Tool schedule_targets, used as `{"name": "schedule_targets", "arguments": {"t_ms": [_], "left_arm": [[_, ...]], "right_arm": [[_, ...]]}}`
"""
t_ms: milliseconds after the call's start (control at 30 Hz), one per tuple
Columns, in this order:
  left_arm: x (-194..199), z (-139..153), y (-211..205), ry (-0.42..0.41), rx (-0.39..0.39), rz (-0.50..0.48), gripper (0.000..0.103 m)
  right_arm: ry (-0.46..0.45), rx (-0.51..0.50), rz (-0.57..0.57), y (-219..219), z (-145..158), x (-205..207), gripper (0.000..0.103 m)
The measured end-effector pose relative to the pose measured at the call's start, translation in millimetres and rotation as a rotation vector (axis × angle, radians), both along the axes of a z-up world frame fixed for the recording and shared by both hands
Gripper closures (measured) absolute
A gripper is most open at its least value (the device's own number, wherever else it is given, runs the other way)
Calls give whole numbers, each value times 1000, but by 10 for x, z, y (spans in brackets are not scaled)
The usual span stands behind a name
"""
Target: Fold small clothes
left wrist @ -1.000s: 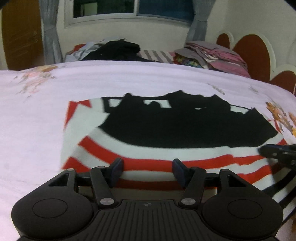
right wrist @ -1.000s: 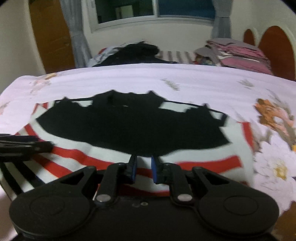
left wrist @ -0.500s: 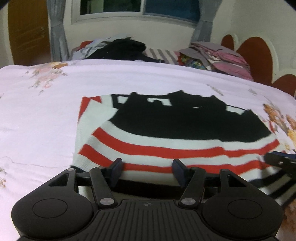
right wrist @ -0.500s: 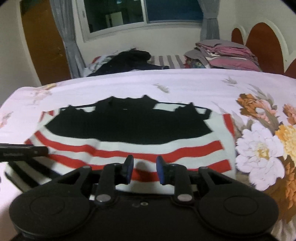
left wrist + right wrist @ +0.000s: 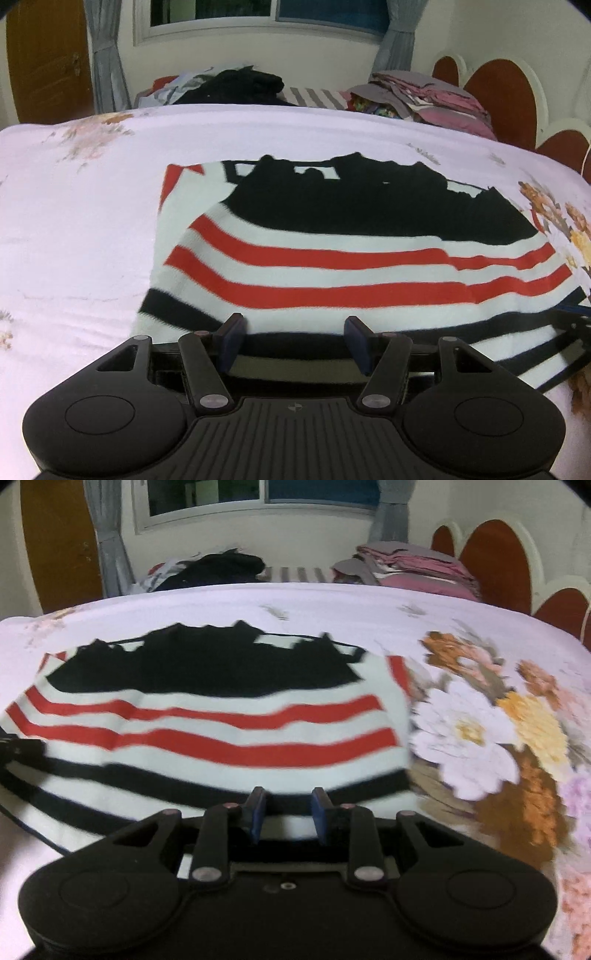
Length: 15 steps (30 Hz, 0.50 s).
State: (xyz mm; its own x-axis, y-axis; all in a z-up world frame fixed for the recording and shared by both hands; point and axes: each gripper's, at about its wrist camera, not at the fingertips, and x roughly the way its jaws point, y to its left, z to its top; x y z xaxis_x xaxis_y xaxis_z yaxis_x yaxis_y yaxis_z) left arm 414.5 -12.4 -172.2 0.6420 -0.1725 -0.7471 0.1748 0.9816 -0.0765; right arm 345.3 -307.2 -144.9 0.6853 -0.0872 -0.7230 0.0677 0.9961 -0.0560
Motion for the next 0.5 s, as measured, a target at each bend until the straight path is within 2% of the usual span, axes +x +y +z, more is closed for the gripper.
{"name": "schedule_targets", "arguments": {"t_ms": [100,267,500], "left_arm": [[-28,-21,76,1,-18,12,44],[-31,-23,32,2,11,0,44],[-262,83,142,43,-58,43,43]], "right_arm": [[9,-36,-17,-93,-14,-85,77],[43,11,-64,-141,0,-98,77],[16,72,-90,-58,114,-356,74]]}}
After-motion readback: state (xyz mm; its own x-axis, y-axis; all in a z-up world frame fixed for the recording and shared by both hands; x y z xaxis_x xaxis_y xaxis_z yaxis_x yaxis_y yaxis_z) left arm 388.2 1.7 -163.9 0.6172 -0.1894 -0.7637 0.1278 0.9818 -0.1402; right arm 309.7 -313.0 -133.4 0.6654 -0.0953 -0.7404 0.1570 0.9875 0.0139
